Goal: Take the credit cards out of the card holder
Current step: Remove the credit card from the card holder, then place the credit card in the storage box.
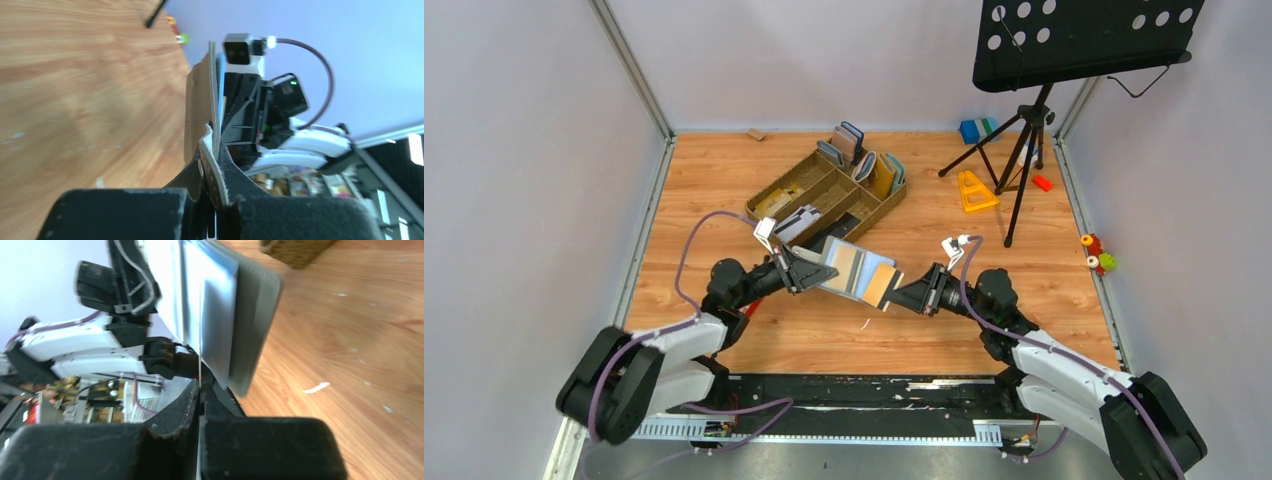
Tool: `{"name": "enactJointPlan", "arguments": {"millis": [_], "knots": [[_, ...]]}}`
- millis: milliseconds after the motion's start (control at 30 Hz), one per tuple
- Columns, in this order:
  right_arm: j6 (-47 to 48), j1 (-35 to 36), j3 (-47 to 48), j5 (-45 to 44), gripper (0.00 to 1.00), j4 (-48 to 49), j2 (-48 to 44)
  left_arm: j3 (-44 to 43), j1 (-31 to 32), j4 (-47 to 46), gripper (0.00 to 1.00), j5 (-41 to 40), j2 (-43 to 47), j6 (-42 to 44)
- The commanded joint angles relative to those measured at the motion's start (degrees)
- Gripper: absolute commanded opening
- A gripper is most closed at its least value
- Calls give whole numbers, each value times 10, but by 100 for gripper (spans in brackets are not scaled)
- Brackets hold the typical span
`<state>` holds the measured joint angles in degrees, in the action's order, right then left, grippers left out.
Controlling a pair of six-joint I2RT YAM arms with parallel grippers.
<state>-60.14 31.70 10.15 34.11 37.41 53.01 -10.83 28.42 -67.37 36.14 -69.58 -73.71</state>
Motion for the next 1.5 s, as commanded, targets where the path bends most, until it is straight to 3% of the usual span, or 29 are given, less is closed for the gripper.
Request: {"name": "enactJointPlan", "arguments": {"millis": [0, 67, 133, 300, 467, 600, 833, 1033, 1200, 1467], "knots": [[66, -3, 30, -71, 0, -130, -24, -60, -47, 335, 0, 15, 128, 153], [80, -4, 54, -92, 0, -162, -17, -119, -59, 544, 0, -41, 184, 256], [81, -3, 78, -108, 0, -175, 4, -179, -73, 677, 0, -101, 221, 333], [58, 14, 154, -128, 0, -137, 113, -295, -144, 814, 0, -130, 227, 420], [46, 69, 294, -181, 0, -157, 236, -374, -189, 862, 0, -154, 218, 442], [11, 95, 374, -219, 0, -118, 333, -426, -200, 889, 0, -184, 221, 431], [-19, 112, 534, -265, 0, -114, 501, -474, -203, 904, 0, -226, 255, 365], [-21, 116, 684, -259, 0, -124, 638, -509, -203, 924, 0, -278, 259, 375], [-21, 117, 805, -265, 0, -151, 723, -515, -203, 914, 0, -269, 241, 379], [-25, 120, 886, -290, 0, -155, 797, -508, -203, 900, 0, -257, 230, 379]]}}
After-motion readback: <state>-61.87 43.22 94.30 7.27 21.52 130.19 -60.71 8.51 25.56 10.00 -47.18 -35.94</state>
